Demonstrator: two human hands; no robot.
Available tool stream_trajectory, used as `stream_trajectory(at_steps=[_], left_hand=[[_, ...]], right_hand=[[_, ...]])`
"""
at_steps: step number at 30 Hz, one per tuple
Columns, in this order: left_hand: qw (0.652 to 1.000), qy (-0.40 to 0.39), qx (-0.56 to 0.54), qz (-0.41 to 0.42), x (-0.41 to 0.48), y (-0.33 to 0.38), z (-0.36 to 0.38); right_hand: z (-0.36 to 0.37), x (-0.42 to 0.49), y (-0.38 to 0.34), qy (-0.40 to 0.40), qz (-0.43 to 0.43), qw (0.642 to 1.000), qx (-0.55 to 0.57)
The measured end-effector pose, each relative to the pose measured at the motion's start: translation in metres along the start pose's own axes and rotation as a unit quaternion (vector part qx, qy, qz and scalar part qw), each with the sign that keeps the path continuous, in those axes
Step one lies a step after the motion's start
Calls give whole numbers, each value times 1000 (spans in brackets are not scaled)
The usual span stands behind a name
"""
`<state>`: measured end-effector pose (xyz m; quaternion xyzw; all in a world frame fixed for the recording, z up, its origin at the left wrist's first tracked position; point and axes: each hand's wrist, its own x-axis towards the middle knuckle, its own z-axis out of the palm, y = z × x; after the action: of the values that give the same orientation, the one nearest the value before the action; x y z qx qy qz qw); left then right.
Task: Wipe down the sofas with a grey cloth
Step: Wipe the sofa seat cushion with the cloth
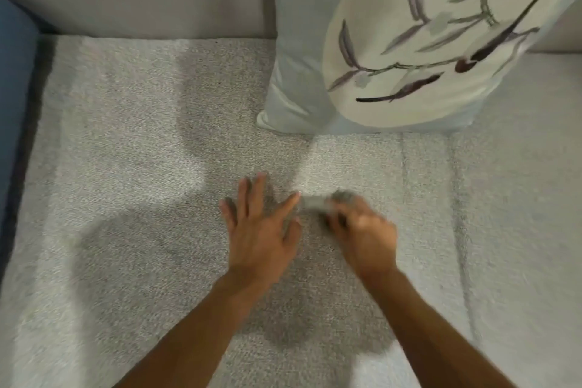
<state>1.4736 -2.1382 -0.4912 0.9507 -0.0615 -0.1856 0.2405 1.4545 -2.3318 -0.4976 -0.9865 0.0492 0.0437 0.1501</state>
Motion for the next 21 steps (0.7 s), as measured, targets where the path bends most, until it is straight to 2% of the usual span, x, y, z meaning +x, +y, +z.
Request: stream_trajectory(at_steps=[3,4,6,8,10,12,14,17,18,21], left_hand=[[995,-72,62,34,-3,16,16],[993,-93,73,30,-5,19,19],[992,-105,62,17,-7,20,22],[994,-107,20,4,-8,22,18],[992,-128,-6,-8,-12,21,12],[989,-148,-17,-19,-18,18,8],[987,-158,-25,-29,-27,17,5],[984,-173,-20,-42,-42,15,6],[984,-171,-19,-41,-47,14,8],[987,-157,-17,-32,-59,8,15]], right_hand=[[-7,59,27,60,176,982,42],[-7,66,33,70,203,975,56],[-6,48,27,54,179,980,71],[-8,-3,16,-10,99,990,100],[-12,-59,12,-88,14,992,84],[-14,-80,21,-136,-22,988,63],[-20,-63,29,-134,-9,990,32],[-21,-38,33,-64,143,985,74],[-17,-41,31,-44,163,982,88],[4,-99,9,-62,73,986,137]])
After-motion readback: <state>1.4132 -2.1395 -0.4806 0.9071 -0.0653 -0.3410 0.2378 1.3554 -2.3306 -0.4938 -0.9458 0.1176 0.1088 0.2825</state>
